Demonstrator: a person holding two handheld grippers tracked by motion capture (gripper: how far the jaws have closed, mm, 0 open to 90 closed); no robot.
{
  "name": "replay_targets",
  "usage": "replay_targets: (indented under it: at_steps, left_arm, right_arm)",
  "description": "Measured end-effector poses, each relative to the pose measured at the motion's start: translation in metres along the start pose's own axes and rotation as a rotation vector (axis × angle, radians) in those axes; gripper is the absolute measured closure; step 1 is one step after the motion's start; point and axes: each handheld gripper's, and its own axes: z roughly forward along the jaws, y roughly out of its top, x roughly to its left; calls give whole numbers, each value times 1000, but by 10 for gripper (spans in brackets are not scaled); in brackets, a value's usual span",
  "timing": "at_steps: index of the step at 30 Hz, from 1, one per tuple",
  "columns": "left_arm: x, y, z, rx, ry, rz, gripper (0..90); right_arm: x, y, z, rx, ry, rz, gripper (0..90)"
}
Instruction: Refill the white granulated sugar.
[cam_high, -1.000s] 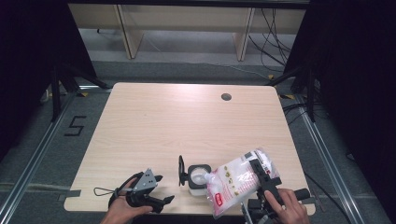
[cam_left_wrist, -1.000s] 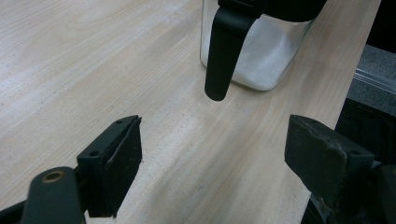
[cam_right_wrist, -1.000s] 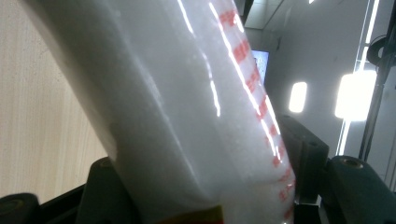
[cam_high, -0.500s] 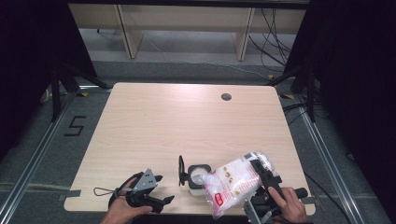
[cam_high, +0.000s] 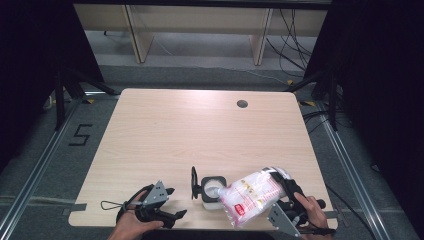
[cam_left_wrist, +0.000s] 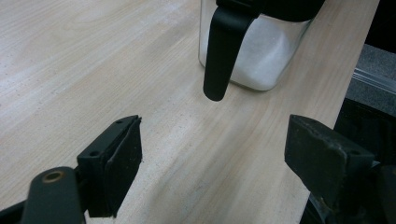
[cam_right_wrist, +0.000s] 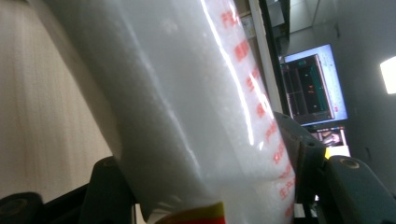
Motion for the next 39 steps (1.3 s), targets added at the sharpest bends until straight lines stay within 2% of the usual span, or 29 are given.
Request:
replay_targets:
  at_steps: [1, 2, 3, 4, 6, 10, 12, 13, 14, 15, 16, 17, 18, 19, 20, 21, 22, 23, 26, 27, 30, 32, 33, 34, 35, 38, 39]
  left_arm:
    - [-2, -1, 0, 1, 3, -30, 186]
    - [-1, 0, 0, 1, 3, -28, 186]
    - [-1, 0, 0, 9, 3, -24, 186]
    - [-1, 0, -1, 8, 4, -23, 187]
    - [-1, 0, -1, 9, 3, -23, 187]
    - [-1, 0, -1, 8, 3, -23, 188]
    - [-1, 0, -1, 2, -1, -28, 192]
    - [-1, 0, -1, 2, -1, -28, 192]
    - [-1, 0, -1, 7, 2, -23, 192]
    - [-1, 0, -1, 6, 2, -24, 192]
    - [-1, 0, -1, 6, 1, -23, 192]
    - [-1, 0, -1, 2, -1, -28, 192]
    - [-1, 0, -1, 3, -1, -27, 192]
    - [-1, 0, -1, 3, -1, -28, 193]
    - [0, 0, -2, 16, -2, -12, 193]
    - [-1, 0, -1, 2, -1, -28, 192]
    - [-1, 0, -1, -2, 2, -30, 193]
    - [0, 0, -1, 6, -1, -23, 193]
    - [-1, 0, -1, 0, 2, -28, 193]
    - [0, 0, -2, 13, 2, -11, 193]
    - [0, 0, -2, 13, 1, -13, 193]
    - [0, 0, -2, 13, 2, -12, 193]
    - [0, 0, -2, 13, 2, -12, 193]
    - [0, 0, -2, 15, 3, -10, 193]
    - [0, 0, -2, 15, 4, -10, 194]
    - [0, 0, -2, 13, 2, -12, 194]
    - [0, 0, -2, 13, 2, -13, 194]
  right_arm:
    - [-2, -1, 2, -21, 1, -39, 434]
    - [-2, -2, 3, -24, 4, -35, 435]
    - [0, -3, 3, -20, 12, 7, 436]
    - [-3, -3, 4, -27, 12, -40, 438]
    - [1, -5, 3, -14, 36, 31, 443]
    - [-1, -7, 6, -42, 40, -9, 452]
    - [-1, -8, 6, -47, 41, 1, 455]
    - [1, -9, 7, -45, 49, 36, 457]
    - [2, -9, 7, -48, 50, 38, 459]
    - [1, -9, 7, -52, 51, 15, 461]
    - [2, -9, 7, -53, 54, 39, 462]
    - [1, -9, 7, -57, 51, -2, 467]
    - [3, -9, 7, -51, 48, 15, 471]
    - [1, -9, 7, -53, 47, -33, 474]
    - [1, -8, 7, -56, 57, -23, 477]
    - [3, -9, 6, -51, 51, -18, 479]
    - [3, -9, 6, -45, 54, -22, 481]
    - [5, -9, 5, -37, 52, -1, 481]
    - [4, -8, 6, -43, 36, -51, 485]
    - [4, -8, 5, -39, 36, -50, 486]
    - [4, -7, 5, -41, 22, -71, 487]
    - [6, -7, 4, -34, 18, -49, 488]
    - [5, -7, 4, -39, 14, -72, 488]
    - [7, -7, 4, -37, 12, -62, 488]
    - [4, -7, 5, -44, 8, -98, 488]
    - [6, -6, 5, -33, -11, -131, 491]
    - [7, -6, 5, -29, -16, -121, 491]
